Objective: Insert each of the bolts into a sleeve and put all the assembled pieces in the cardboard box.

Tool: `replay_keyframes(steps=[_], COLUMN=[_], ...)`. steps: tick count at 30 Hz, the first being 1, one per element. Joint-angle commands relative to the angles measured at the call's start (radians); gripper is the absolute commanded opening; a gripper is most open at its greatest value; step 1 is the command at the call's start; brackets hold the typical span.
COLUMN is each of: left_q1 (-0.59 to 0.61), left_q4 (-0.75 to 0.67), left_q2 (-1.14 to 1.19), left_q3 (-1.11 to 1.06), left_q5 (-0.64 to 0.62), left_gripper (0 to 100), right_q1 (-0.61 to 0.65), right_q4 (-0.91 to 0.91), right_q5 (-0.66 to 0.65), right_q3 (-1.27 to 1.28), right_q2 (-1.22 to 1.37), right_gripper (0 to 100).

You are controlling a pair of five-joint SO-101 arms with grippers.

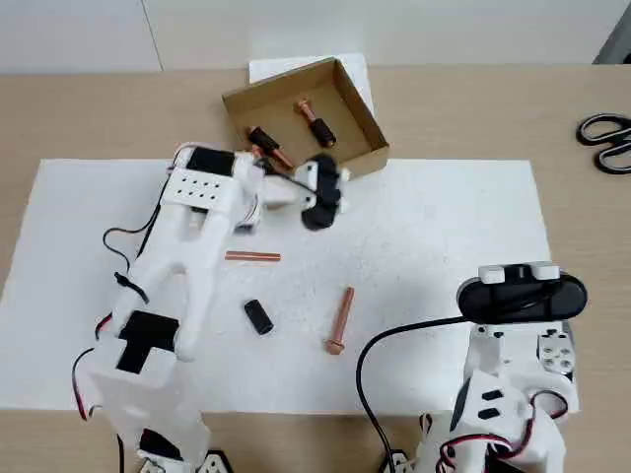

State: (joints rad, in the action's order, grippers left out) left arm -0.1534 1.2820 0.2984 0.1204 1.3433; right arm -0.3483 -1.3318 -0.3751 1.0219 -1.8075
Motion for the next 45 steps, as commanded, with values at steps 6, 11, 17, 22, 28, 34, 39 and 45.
replay_keyframes(steps=[6,11,17,22,28,34,39,45], left_q1=[-0.029,-0.015,-0.051,-0.052,-0.041,-0.002,0.095,0.068], left_q4=[0.129,0.233,0.470,0.443,0.442,0.374,0.247,0.222], left_q2=[-0.012,-0.012,-0.005,-0.005,-0.005,0.008,0.110,0.147], left_q3=[0.384,0.392,0.374,0.259,0.237,0.128,0.022,0.035], left_q5=[-0.885,-1.726,-2.306,-2.490,-2.636,-2.869,-2.872,-2.877], left_gripper=[9,9,9,9,9,10,10,10], right_q1=[-0.005,-0.005,-0.005,-0.005,-0.005,-0.005,-0.005,-0.005], right_q4=[0.016,0.016,0.018,0.024,0.024,0.024,0.024,0.024], right_q5=[-0.008,-0.008,-0.008,-0.008,-0.008,-0.009,-0.009,-0.009], right_q3=[-0.005,-0.005,0.005,0.020,0.020,0.020,0.020,0.020], right_q2=[-0.002,-0.002,-0.002,-0.002,-0.002,-0.002,-0.002,-0.002], right_gripper=[0.6,0.6,0.6,0.6,0.7,0.7,0.7,0.7])
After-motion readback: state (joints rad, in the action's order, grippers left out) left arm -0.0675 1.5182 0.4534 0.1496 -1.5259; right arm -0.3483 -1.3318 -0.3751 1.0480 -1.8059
